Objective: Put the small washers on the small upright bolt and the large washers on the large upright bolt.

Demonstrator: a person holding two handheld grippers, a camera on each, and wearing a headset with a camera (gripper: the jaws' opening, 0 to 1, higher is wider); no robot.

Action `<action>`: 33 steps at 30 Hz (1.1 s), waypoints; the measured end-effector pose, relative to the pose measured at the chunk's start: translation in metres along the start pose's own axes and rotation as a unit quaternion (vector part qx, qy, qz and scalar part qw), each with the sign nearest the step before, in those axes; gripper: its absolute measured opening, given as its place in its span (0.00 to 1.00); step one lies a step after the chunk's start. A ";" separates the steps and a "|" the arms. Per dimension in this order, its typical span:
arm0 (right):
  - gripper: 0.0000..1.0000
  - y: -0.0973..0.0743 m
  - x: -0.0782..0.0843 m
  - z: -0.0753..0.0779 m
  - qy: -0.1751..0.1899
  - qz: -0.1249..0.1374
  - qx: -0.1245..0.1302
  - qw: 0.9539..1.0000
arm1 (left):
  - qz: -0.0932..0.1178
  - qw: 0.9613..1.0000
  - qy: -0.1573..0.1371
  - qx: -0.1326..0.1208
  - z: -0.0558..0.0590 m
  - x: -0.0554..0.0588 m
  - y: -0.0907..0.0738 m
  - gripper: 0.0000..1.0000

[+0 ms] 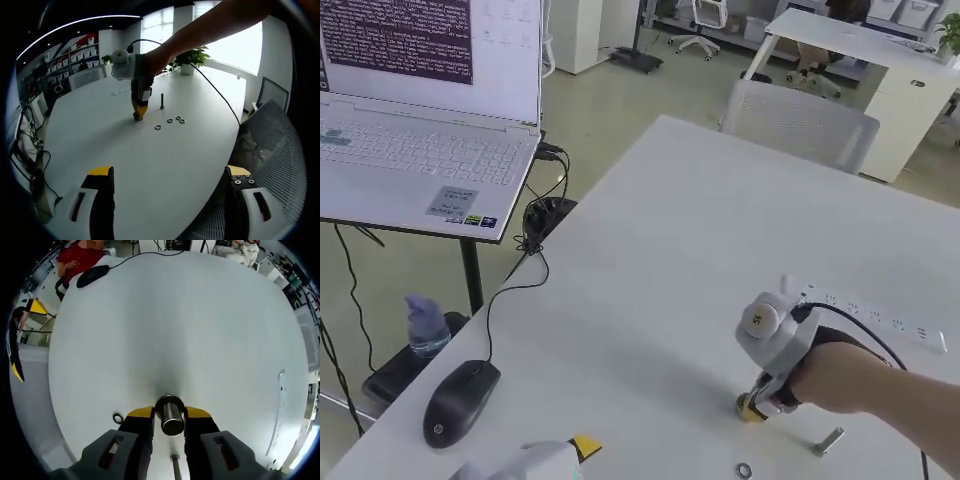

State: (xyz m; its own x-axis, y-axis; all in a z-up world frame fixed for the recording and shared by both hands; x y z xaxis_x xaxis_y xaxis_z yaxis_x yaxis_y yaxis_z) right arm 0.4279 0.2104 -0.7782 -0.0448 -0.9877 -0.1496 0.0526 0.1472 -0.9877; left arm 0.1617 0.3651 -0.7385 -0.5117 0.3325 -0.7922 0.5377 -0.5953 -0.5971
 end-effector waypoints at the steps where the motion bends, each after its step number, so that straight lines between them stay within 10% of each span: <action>1: 0.23 0.000 0.000 0.000 0.001 0.000 0.000 1.000 | 0.001 1.000 -0.003 -0.001 0.000 0.001 -0.001 0.91; 20: 0.25 0.001 -0.001 0.001 -0.010 0.000 -0.007 1.000 | 0.006 1.000 -0.009 0.000 0.003 -0.004 -0.002 0.89; 33: 0.44 -0.009 0.001 0.002 -0.008 0.022 -0.007 1.000 | 0.006 1.000 -0.008 0.000 0.004 -0.004 -0.005 0.89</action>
State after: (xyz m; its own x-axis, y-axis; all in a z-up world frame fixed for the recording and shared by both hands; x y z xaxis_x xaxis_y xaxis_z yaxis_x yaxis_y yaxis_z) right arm 0.4293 0.2085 -0.7695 -0.0269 -0.9811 -0.1914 0.0395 0.1903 -0.9809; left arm 0.1585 0.3632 -0.7317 -0.5159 0.3125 -0.7976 0.5445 -0.5992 -0.5869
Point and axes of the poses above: the centre of the closed fingertips' face, and the gripper's own axes: y roughly forward along the fingers, z roughly to its right, x roughly out of its underside, the point moved 9 cm from there along -y, roughly backward along the fingers, and after that the axes turned 5 degrees about -y, right-handed, at the moved point
